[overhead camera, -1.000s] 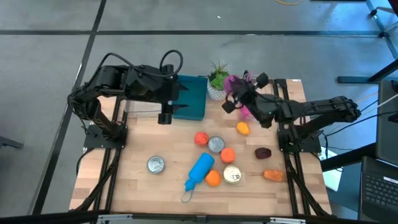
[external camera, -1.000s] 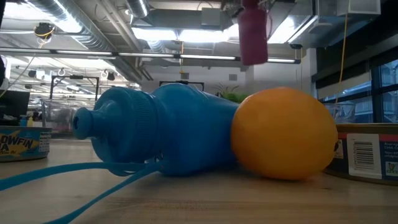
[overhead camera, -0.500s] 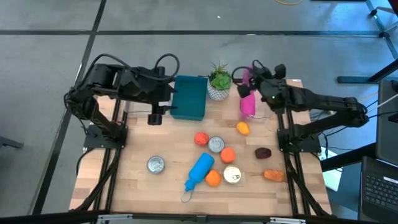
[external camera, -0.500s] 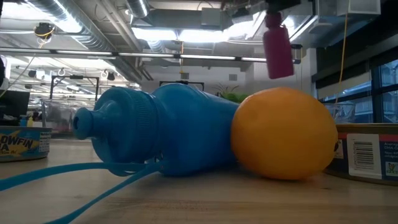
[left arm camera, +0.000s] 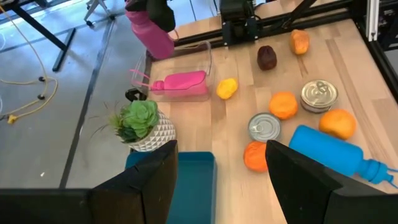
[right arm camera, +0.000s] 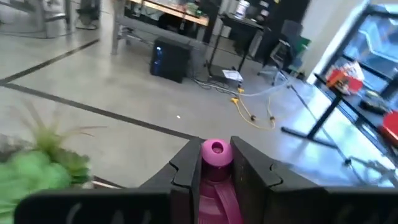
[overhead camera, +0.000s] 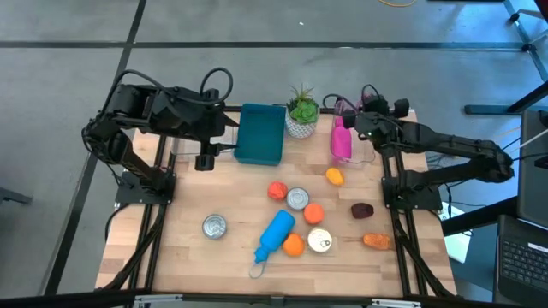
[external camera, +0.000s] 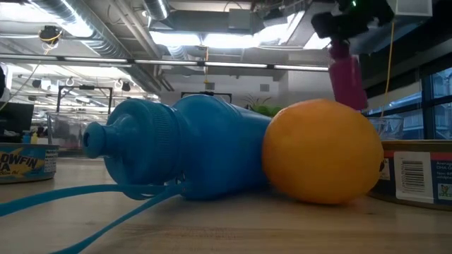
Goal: Pick & Place Food Item
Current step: Put the purple water bottle into the right transparent bin
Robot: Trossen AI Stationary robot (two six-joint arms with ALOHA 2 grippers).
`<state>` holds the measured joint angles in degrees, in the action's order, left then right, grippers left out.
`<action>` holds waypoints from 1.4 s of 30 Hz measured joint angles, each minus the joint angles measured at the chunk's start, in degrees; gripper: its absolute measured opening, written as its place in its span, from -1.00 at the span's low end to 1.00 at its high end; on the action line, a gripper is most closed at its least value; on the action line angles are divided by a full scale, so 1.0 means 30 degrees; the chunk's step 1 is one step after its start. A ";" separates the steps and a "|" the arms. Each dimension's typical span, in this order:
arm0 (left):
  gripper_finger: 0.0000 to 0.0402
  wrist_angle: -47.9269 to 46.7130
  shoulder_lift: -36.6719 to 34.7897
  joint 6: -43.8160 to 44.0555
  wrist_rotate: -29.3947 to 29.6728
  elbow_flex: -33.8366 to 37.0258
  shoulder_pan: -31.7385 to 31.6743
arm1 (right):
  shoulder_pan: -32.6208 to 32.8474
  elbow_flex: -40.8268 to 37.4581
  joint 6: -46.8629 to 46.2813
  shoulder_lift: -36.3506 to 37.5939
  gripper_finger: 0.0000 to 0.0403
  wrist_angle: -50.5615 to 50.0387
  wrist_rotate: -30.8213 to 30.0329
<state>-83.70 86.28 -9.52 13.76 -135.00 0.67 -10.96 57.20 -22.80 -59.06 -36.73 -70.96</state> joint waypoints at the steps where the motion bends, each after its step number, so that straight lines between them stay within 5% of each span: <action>1: 0.15 -0.0031 0.0000 0.0000 0.0003 0.0000 0.0000 | -0.0111 -0.0590 -0.0198 0.0398 -0.65 0.0580 0.0010; 14: 0.15 0.0364 -0.0007 -0.0044 0.0007 0.1408 0.0000 | -0.3292 -0.6839 0.0826 0.4107 -0.65 0.6558 0.2825; 26: 0.15 0.0706 -0.0102 -0.0102 -0.0058 0.2069 0.0000 | -0.7497 -0.8991 0.2257 0.4048 -0.65 1.0382 0.6988; 42: 0.15 0.0844 -0.0102 -0.0367 -0.0058 0.2069 0.0000 | -1.0043 -1.0235 0.2508 0.3957 -0.65 1.0973 0.9668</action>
<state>-81.17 85.97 -10.62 13.58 -128.79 0.67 -41.09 26.49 -15.28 -47.19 -3.81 -41.95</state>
